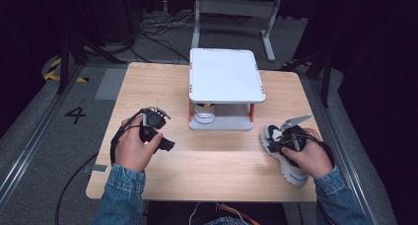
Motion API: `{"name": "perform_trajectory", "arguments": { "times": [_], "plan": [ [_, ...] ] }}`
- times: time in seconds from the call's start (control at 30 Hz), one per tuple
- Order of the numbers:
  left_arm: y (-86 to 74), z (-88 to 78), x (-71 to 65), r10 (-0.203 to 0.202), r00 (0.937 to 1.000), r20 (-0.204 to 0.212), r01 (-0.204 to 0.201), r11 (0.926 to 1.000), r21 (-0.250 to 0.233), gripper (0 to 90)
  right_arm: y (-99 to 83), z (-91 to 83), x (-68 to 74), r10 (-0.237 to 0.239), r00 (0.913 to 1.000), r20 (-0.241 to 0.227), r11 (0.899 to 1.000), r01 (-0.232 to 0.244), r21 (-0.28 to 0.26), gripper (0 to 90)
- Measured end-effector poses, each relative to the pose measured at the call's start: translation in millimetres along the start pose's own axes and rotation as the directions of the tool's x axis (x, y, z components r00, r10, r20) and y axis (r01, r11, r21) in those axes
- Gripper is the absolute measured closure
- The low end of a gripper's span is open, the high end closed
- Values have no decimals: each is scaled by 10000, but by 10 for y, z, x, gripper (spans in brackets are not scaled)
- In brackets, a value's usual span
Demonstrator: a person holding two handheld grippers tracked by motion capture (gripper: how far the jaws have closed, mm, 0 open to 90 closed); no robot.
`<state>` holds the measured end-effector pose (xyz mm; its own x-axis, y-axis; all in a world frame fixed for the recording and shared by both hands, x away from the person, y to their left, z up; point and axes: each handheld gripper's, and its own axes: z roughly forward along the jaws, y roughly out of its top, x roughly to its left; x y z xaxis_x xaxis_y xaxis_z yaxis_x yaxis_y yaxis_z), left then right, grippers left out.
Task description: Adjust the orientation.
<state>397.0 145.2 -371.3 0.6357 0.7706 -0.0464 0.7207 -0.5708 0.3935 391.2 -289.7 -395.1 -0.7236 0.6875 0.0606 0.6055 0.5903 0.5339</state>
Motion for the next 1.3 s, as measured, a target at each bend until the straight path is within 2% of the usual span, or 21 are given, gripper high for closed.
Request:
{"name": "perform_trajectory", "arguments": {
  "times": [0.13, 0.33, 0.43, 0.53, 0.6, 0.8, 0.87, 0.97, 1.1, 1.17, 1.27, 1.3],
  "plan": [
    [48, 18, -10, 64, 9999, 109, -64, 10000, 33, 176, -36, -290, 33, 20, 9987, 514, 9980, 13, -633, 771],
    [116, 46, -15, 130, 9998, 179, -131, 9999, 81, 176, -141, -619, -10, 291, 9923, 1206, 9938, -158, -1102, 736],
    [159, 73, -11, 42, 9999, 133, -44, 9999, 146, 175, -232, -781, -32, 419, 9876, 1513, 9945, -267, -1014, 697],
    [207, 105, -8, -141, 9999, 31, 140, 9997, 218, 179, -315, -888, -33, 538, 9860, 1578, 9954, -405, -864, 697],
    [239, 132, -12, -137, 9999, 17, 137, 9993, 347, 188, -379, -940, -24, 643, 9852, 1589, 9972, -574, -476, 685],
    [327, 190, -43, 29, 9999, 104, -34, 9987, 507, 187, -485, -935, 32, 455, 9893, 1386, 9974, -528, 498, 620],
    [346, 200, -51, 93, 9999, 133, -100, 9985, 547, 187, -504, -897, 63, 376, 9917, 1230, 9943, -494, 945, 624],
    [368, 219, -68, 169, 9997, 163, -178, 9980, 610, 187, -516, -838, 108, 3, 9949, 1010, 9873, -163, 1581, 636],
    [377, 235, -86, 250, 9994, 241, -265, 9975, 654, 188, -499, -826, 105, -628, 9924, 1057, 9860, 453, 1602, 630],
    [373, 233, -86, 262, 9994, 212, -274, 9977, 618, 188, -489, -808, 108, -1068, 9876, 1148, 9851, 894, 1470, 591],
    [358, 229, -85, 211, 9996, 203, -223, 9977, 642, 188, -458, -781, 110, -1465, 9799, 1353, 9808, 1261, 1484, 607],
    [351, 232, -84, 183, 9996, 208, -196, 9978, 627, 188, -445, -750, 113, -1527, 9793, 1326, 9777, 1302, 1645, 614]
  ]
}}
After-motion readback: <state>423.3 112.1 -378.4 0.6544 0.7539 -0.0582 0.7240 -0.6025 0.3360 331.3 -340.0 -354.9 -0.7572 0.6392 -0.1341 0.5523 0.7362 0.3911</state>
